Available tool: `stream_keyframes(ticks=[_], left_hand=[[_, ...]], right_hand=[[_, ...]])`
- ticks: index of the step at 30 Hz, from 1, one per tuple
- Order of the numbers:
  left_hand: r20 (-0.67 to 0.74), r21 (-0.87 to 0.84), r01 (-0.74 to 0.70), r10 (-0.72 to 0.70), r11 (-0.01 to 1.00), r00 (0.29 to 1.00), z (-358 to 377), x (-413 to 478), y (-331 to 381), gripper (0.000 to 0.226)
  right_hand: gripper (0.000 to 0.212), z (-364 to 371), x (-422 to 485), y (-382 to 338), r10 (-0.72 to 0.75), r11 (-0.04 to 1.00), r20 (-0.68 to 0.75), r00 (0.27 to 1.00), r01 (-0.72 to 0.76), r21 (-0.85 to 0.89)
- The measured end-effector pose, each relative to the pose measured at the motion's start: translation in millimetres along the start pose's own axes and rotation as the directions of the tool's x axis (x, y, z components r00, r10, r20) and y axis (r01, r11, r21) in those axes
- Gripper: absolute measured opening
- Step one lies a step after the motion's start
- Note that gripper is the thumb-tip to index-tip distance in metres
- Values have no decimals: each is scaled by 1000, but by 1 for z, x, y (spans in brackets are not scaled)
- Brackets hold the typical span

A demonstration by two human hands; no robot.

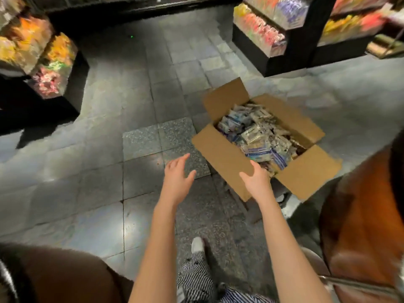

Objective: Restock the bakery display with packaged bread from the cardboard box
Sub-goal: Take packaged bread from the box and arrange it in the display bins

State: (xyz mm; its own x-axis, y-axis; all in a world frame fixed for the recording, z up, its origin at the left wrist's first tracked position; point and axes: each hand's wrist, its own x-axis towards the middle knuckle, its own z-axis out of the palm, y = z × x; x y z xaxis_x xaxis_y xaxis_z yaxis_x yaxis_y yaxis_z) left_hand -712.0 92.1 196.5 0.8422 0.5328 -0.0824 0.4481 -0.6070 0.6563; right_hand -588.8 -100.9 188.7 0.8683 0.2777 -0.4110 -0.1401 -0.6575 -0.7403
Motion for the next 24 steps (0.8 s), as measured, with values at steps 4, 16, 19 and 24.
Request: stream_keyframes(ticks=[4, 16, 19, 24], left_hand=[[130, -34, -61, 65, 998, 989, 27, 70, 25, 56], [435, -57, -104, 119, 993, 893, 95, 250, 71, 54], [502, -45, -81, 92, 996, 860, 113, 271, 75, 53], [538, -24, -29, 37, 999, 842, 147, 304, 79, 53]], right_hand=[[61, -20, 52, 5, 82, 997, -78, 994, -82, 9], [63, -38, 166, 19, 392, 917, -158, 906, -372, 143], [61, -39, 189, 32, 442, 895, -152, 884, -422, 144], [59, -51, 229, 47, 513, 854, -128, 849, -488, 181]])
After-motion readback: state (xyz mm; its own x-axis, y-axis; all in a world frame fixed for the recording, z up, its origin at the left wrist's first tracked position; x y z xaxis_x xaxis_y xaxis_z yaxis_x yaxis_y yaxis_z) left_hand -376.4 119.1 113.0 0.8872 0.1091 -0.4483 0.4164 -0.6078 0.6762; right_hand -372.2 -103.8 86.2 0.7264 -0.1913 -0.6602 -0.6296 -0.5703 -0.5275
